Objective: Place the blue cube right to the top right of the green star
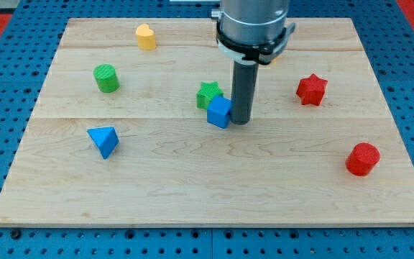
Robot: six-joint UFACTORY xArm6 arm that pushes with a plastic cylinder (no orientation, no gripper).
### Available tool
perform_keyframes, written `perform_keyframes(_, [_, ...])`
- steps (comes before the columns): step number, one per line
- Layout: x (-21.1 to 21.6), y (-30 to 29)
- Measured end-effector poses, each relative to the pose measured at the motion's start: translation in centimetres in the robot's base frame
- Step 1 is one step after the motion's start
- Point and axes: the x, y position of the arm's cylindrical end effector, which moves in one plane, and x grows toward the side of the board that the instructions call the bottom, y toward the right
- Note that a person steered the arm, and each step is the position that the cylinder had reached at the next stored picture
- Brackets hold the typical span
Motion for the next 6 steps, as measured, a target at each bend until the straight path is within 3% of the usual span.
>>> perform_keyframes(2, [-5.2,-1.1])
perform_keyframes(3, [-6.5,-4.9])
perform_keyframes(4, [-2.4,-9.3])
perform_keyframes(5, [-4.7,-10.7])
perform_keyframes(6, [-8.7,-6.4])
